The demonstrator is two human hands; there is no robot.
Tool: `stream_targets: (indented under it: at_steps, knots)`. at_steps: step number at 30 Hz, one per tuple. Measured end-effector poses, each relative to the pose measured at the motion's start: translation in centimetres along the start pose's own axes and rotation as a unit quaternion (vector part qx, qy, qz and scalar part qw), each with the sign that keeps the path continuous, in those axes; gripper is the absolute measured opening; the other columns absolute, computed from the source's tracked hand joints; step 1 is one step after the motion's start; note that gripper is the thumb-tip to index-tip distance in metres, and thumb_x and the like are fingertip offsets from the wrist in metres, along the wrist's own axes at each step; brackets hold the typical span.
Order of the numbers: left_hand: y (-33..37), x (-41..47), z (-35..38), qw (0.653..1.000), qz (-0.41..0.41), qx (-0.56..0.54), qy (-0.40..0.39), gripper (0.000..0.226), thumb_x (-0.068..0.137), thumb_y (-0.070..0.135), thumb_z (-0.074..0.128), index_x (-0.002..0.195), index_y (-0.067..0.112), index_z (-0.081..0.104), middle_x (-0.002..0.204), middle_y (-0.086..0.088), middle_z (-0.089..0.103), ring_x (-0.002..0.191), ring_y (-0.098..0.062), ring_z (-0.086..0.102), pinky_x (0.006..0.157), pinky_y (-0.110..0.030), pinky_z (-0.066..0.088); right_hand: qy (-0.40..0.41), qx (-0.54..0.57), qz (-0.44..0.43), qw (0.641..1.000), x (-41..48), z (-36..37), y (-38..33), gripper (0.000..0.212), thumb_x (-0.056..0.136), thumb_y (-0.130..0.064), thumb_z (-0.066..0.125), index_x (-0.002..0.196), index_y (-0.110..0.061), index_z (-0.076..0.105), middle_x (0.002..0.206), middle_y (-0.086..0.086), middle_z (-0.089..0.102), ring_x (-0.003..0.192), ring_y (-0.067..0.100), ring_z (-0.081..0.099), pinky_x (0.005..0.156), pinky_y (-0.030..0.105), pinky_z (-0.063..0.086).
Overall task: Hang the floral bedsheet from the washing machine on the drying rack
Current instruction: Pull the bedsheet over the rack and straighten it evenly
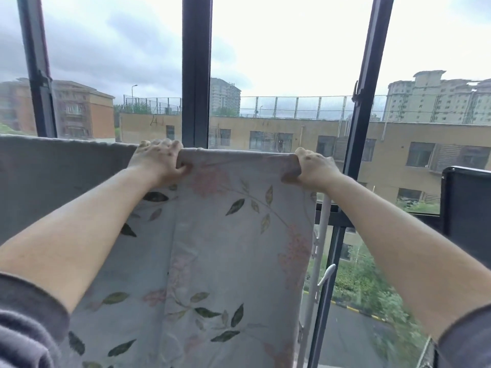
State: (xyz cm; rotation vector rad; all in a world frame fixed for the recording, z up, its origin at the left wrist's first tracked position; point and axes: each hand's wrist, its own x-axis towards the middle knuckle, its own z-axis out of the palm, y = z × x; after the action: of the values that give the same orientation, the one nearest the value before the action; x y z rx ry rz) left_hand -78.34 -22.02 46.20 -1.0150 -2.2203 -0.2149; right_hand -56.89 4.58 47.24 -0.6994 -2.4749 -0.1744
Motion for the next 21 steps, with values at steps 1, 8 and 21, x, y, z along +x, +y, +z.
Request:
stream_targets:
  at_steps: [1, 8, 21]
  knots:
    - [-1.4, -0.4, 0.0, 1.0, -0.011, 0.013, -0.006, 0.053, 0.091, 0.06, 0.036, 0.125, 0.019, 0.041, 0.116, -0.005, 0.054, 0.11, -0.025, 0.05, 0.103, -0.045, 0.032, -0.007, -0.015, 0.004, 1.0, 0.0, -0.1, -0.2, 0.058, 0.081, -0.059, 0.061, 0.116, -0.016, 0.043, 0.117, 0.005, 0.056, 0.112, 0.025, 0.052, 0.098, 0.046, 0.033]
    - [-3.0, -0.6, 0.2, 0.999, -0.008, 0.012, -0.032, 0.037, 0.095, 0.044, 0.035, 0.122, 0.019, 0.037, 0.122, -0.01, 0.049, 0.116, -0.028, 0.044, 0.104, -0.048, 0.03, -0.014, -0.066, -0.104, 0.992, 0.2, 0.4, -9.1, 0.064, 0.086, -0.06, 0.05, 0.132, -0.018, 0.037, 0.127, 0.008, 0.048, 0.125, 0.028, 0.042, 0.114, 0.06, 0.006]
    - [-23.2, -3.8, 0.6, 0.995, -0.084, 0.047, -0.038, 0.036, 0.087, 0.02, 0.044, 0.122, 0.016, 0.04, 0.129, -0.01, 0.049, 0.122, -0.028, 0.043, 0.107, -0.042, 0.03, 0.075, -0.032, -0.177, 0.981, 4.7, 3.7, -28.6, 0.042, 0.097, -0.053, 0.029, 0.1, -0.016, 0.046, 0.102, 0.008, 0.063, 0.096, 0.029, 0.059, 0.08, 0.039, 0.038]
